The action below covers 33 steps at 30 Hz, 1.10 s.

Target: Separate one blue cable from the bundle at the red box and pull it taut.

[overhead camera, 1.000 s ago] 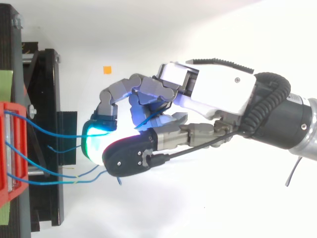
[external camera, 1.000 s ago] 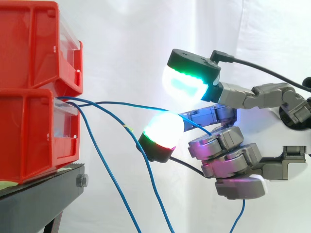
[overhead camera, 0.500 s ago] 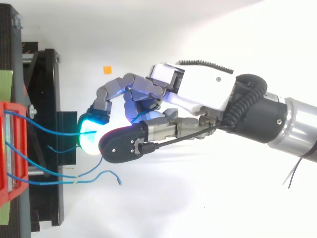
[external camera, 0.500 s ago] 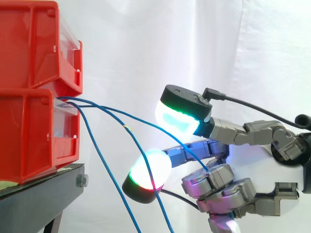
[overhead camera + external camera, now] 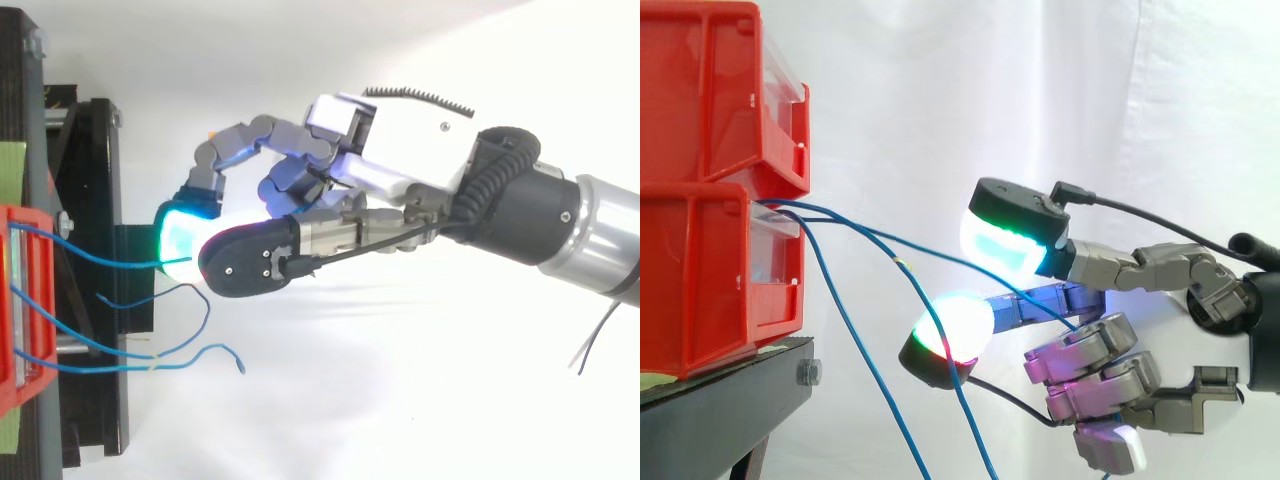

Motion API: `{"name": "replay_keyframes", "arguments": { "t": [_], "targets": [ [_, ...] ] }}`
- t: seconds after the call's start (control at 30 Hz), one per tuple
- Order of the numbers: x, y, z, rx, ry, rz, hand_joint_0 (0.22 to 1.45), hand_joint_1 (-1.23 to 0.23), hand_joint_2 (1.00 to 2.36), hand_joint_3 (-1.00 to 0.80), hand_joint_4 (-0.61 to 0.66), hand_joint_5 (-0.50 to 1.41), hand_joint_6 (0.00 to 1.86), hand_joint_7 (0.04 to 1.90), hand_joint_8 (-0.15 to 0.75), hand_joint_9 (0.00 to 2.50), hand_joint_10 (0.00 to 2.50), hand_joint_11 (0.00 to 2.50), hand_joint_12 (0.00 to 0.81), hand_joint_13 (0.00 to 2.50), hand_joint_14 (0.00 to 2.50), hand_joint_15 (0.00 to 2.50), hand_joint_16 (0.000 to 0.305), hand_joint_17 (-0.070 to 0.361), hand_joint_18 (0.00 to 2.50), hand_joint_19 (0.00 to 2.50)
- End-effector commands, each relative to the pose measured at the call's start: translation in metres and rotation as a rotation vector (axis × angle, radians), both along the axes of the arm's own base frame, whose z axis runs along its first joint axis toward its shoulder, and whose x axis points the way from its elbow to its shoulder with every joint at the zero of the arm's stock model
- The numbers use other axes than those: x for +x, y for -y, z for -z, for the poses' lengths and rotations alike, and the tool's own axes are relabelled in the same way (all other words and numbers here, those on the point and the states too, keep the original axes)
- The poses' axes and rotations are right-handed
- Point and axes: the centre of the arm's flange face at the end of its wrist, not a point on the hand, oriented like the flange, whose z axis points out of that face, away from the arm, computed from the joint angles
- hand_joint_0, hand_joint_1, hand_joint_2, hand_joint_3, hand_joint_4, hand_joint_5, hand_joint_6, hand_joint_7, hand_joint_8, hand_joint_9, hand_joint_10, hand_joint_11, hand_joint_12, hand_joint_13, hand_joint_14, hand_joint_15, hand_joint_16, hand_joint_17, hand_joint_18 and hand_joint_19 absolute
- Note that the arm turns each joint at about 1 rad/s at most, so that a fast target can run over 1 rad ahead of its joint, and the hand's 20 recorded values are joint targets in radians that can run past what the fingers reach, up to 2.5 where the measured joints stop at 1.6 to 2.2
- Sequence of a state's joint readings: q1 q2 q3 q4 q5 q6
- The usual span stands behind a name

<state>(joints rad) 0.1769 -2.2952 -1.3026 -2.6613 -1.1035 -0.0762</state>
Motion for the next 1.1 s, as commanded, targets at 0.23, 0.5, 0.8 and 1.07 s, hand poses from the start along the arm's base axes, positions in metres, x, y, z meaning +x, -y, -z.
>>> {"name": "replay_keyframes", "arguments": {
  "t": [0.23, 0.5, 0.8, 1.07],
  "targets": [
    [0.0, 0.002, 0.0, 0.028, 0.007, -0.01, 0.6, -0.68, 1.02, -0.15, 0.15, -0.22, 0.86, 1.04, 0.544, 0.99, 2.5, 2.5, 0.589, 1.63, 2.5, 1.78, 0.175, 0.131, 1.95, 0.59],
    [0.0, -0.003, 0.0, 0.017, 0.004, -0.015, 0.61, -0.71, 1.02, -0.12, 0.1, -0.22, 0.87, 1.03, 0.51, 0.96, 2.5, 2.5, 0.569, 1.59, 2.5, 1.77, 0.17, 0.127, 1.94, 0.62],
    [0.0, -0.004, 0.0, 0.02, 0.005, -0.019, 0.62, -0.75, 1.02, -0.13, 0.07, -0.22, 0.87, 0.98, 0.512, 0.93, 2.5, 2.5, 0.553, 1.53, 2.5, 1.78, 0.051, 0.114, 1.87, 0.72],
    [0.0, -0.012, -0.005, 0.019, 0.003, -0.062, 0.66, -0.81, 1.01, -0.35, 0.06, -0.22, 0.87, 0.99, 0.483, 0.92, 2.5, 2.5, 0.527, 1.51, 2.5, 1.76, 0.049, 0.11, 1.88, 0.75]
  ]
}}
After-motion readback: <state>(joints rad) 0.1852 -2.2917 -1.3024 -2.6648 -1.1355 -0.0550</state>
